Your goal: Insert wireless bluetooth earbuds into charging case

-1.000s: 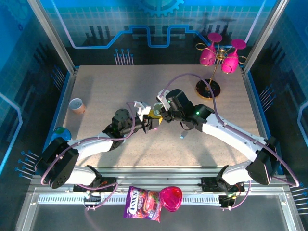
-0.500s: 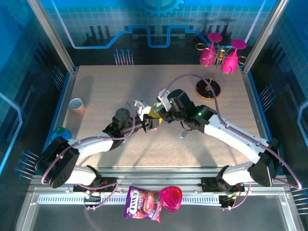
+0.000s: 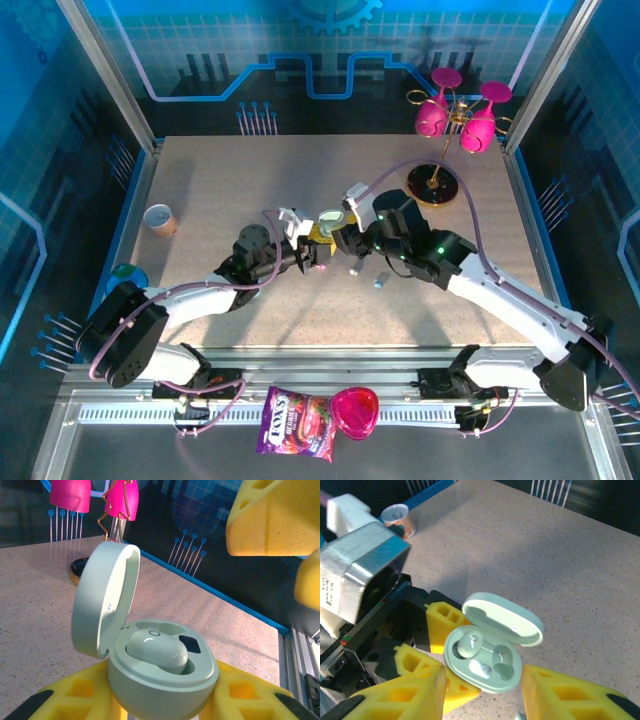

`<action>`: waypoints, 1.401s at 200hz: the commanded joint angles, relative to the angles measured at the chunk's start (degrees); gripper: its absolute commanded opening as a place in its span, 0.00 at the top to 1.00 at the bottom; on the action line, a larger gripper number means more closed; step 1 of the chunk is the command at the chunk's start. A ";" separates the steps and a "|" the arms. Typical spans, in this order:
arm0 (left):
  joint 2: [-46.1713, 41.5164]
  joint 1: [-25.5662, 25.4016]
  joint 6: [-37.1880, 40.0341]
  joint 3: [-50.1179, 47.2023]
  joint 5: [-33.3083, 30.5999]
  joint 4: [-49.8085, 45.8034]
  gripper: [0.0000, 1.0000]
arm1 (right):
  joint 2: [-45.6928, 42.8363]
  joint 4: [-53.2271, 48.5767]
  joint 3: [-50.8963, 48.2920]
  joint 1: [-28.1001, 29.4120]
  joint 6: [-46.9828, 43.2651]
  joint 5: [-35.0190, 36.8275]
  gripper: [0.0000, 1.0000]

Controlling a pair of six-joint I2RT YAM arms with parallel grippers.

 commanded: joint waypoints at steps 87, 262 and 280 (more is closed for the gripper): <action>-0.68 4.93 3.33 -6.61 -3.44 9.09 0.77 | -11.49 13.18 -18.89 -15.90 21.10 -10.17 0.43; -14.64 4.77 8.02 -12.33 0.51 7.10 0.77 | 33.98 7.61 -5.13 -14.12 18.00 -23.90 0.54; -15.06 4.74 8.26 -12.32 0.60 6.61 0.77 | 35.32 7.14 -4.83 -14.18 16.91 -24.01 0.53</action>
